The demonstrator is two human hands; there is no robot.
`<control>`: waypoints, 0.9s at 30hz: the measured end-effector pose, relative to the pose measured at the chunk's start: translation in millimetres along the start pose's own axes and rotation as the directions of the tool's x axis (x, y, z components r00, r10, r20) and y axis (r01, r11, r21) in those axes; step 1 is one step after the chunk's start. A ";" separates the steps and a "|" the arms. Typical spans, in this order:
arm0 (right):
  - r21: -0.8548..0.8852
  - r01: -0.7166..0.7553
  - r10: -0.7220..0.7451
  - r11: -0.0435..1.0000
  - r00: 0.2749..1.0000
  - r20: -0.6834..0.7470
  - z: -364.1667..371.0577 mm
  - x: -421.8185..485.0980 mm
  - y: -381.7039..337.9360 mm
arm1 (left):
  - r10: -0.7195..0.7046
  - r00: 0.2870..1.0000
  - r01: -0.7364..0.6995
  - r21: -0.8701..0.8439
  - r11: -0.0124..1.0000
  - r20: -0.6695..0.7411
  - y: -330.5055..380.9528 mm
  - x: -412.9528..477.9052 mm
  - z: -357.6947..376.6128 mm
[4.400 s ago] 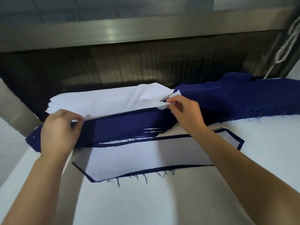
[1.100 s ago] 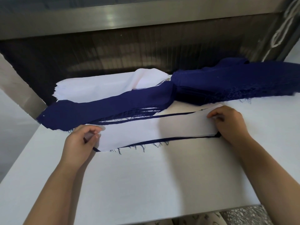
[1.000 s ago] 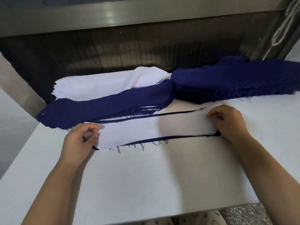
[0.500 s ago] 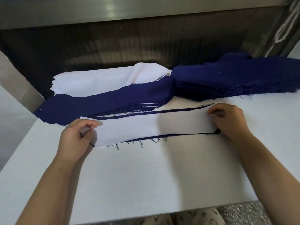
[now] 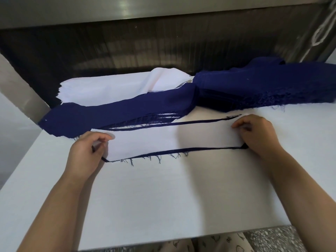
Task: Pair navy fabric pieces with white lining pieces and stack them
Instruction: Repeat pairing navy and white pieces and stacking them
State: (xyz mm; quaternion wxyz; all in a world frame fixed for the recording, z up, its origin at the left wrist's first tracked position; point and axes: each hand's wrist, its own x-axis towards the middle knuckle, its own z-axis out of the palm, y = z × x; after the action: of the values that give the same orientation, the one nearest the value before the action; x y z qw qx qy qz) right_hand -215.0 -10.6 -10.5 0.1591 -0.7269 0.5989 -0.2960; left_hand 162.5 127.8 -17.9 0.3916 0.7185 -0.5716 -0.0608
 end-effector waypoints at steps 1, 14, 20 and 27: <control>-0.011 0.003 -0.003 1.000 1.000 -0.010 0.4 0.1 0.8 | -0.004 1.000 0.004 0.002 1.000 0.000 0.9 0.2 -0.7; -0.230 -0.080 0.087 0.970 0.996 0.024 3.9 0.2 2.9 | -0.171 0.983 0.182 0.222 0.958 -0.066 9.6 -0.5 -1.8; -0.178 0.118 -0.153 0.977 0.968 -0.198 -0.2 15.4 -16.3 | -0.128 0.981 0.160 0.232 0.960 -0.147 17.6 7.6 -0.7; -0.416 0.180 -0.195 0.892 0.981 0.005 -7.2 69.5 -50.4 | -0.117 0.991 0.133 0.295 0.946 -0.072 36.2 35.6 10.6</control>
State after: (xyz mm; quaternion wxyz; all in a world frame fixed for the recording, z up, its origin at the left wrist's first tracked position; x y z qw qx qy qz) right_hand -172.9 -65.1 41.2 -0.0387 -0.7928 0.5780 -0.1895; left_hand 140.9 90.1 10.5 0.2887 0.8057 -0.5168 0.0209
